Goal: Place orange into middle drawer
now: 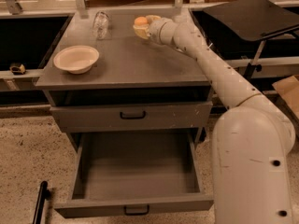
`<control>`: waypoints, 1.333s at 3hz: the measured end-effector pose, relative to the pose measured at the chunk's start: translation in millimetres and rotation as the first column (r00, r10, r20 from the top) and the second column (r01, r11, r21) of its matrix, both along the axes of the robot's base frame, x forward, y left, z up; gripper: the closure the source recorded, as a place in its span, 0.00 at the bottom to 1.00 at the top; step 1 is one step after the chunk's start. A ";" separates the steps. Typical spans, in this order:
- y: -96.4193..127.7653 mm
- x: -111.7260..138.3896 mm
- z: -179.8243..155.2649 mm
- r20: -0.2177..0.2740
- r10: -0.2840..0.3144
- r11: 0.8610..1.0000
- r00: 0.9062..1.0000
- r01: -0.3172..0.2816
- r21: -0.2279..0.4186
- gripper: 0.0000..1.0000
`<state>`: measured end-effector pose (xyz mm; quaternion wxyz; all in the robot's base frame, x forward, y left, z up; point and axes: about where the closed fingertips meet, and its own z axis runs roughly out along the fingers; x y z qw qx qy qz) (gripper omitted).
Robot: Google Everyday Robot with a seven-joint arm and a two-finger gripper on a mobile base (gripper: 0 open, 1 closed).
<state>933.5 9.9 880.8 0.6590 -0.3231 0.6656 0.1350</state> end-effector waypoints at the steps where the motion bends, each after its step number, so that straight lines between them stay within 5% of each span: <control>1: 2.4 -35.6 9.6 0.058 0.111 0.993 0.992 -0.108 -0.039 1.00; 2: 3.0 -35.7 9.8 0.056 0.114 0.993 0.992 -0.113 -0.035 1.00; 3: 12.7 -43.4 18.1 0.060 0.197 0.980 0.979 -0.197 0.005 1.00; 4: 17.7 -86.0 31.2 0.034 0.327 0.944 0.945 -0.328 0.031 1.00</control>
Offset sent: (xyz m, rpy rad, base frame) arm -0.0291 -0.0041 0.0090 -0.0167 -0.0406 0.0800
